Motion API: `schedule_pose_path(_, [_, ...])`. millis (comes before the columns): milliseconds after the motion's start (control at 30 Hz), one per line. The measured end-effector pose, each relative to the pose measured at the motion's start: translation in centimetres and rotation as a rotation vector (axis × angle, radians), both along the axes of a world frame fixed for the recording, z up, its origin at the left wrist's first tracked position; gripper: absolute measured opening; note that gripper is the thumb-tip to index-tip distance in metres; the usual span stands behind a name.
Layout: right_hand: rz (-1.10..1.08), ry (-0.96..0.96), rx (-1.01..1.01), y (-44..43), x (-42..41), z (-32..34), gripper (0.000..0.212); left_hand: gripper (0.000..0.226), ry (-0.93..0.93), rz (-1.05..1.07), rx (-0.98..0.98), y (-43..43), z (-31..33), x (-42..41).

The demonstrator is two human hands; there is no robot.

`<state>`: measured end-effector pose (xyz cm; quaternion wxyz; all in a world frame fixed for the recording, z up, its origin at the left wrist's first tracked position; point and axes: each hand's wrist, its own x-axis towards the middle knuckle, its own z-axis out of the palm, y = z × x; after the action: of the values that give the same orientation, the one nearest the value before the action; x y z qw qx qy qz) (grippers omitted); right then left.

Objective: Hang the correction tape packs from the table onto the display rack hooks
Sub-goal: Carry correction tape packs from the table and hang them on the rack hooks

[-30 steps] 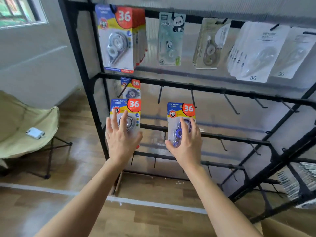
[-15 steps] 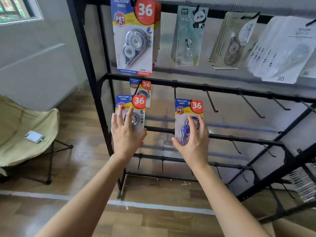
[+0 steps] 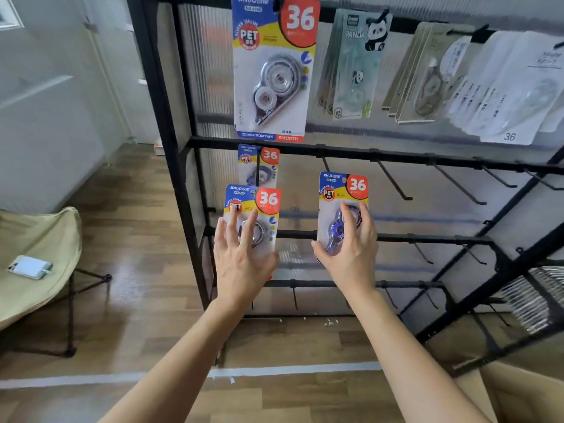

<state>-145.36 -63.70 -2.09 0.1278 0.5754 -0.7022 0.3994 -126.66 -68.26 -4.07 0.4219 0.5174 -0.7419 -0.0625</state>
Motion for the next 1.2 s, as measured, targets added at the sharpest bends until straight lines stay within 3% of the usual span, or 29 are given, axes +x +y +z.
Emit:
schedule_pose_path(467, [-0.014,0.065,-0.031,-1.6,-0.1,0.5,0.079,0.082,-0.042,0.020,-0.002,-0.6,-0.2,-0.1])
schedule_pose_path(933, [-0.088,0.171,0.007,-1.6,-0.4,0.2,0.079,0.091,-0.146,0.008,0.299,-10.3,2.1,-3.9])
schedule_pose_path(1200, [-0.094,0.177,-0.025,-1.6,-0.4,-0.2,0.079,0.092,-0.135,0.003,0.337,-15.4,1.3,-5.9])
